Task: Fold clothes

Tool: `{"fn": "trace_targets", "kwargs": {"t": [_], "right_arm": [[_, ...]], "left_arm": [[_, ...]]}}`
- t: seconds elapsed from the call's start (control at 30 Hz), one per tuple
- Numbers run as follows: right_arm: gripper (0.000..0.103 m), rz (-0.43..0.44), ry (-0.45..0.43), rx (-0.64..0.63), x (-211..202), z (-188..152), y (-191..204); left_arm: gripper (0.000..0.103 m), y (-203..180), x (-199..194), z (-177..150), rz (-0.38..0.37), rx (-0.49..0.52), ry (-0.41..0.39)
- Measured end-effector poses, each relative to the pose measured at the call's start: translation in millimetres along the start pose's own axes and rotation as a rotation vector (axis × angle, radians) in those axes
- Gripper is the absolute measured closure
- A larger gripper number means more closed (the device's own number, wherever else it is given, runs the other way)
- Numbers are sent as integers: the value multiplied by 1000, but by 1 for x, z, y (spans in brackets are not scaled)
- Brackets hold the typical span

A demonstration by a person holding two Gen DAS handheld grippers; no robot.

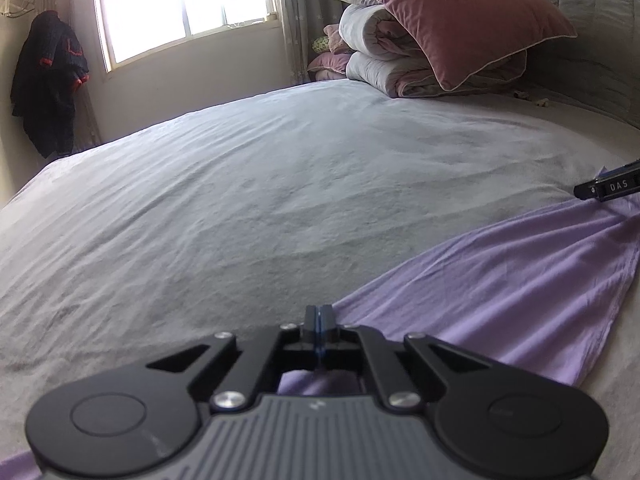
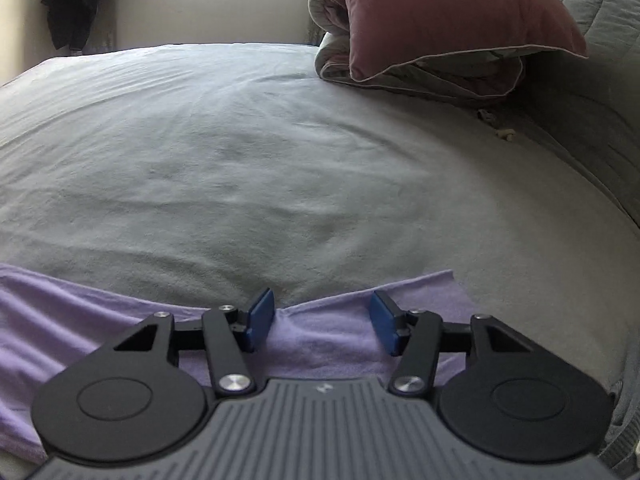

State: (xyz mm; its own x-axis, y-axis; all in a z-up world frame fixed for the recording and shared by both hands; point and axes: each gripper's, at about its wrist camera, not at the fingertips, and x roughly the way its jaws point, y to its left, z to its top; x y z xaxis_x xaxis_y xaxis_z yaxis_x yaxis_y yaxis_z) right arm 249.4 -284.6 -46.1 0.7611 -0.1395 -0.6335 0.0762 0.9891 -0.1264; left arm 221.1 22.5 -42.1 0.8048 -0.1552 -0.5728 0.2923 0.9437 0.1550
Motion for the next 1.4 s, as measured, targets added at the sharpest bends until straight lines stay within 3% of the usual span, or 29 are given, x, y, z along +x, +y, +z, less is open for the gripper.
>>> {"fn": "trace_targets", "kwargs": {"t": [0.03,0.1,0.23,0.53,0.73,0.97,1.07,1.17,1.27,1.3,1.33,1.4], "right_arm": [[60,13,-2,0,-1,0,1],[84,26,-5,-7,-2,0,4],[101,11,-16,-18,-5,-1,8],[102,-7,-62,8,-10,2,6],[102,-42,-162,22,-16,3,4],[102,-46,-225,-10,-6,4,11],[102,-39,-202,-40,3,3,17],[100,-22,-182,-43,5,4,17],[81,0,-172,-13,0,4,11],[63,11,-168,8,-3,5,7],[55,23,-165,28,-7,5,4],[49,36,-165,51,-16,8,-4]], "left_arm": [[103,0,0,0,4,1,-2],[103,-1,0,1,12,2,-5],[103,0,0,1,18,0,-8],[103,1,-1,3,16,-20,-20],[103,7,-5,5,14,-61,-54],[103,10,-2,5,41,-76,-49],[103,12,5,3,43,-85,-13],[103,8,6,3,51,-68,-4],[97,11,2,3,38,-80,-14],[92,13,-1,4,29,-91,-21],[87,14,-4,4,17,-102,-32],[82,14,-11,6,-12,-116,-59]]}}
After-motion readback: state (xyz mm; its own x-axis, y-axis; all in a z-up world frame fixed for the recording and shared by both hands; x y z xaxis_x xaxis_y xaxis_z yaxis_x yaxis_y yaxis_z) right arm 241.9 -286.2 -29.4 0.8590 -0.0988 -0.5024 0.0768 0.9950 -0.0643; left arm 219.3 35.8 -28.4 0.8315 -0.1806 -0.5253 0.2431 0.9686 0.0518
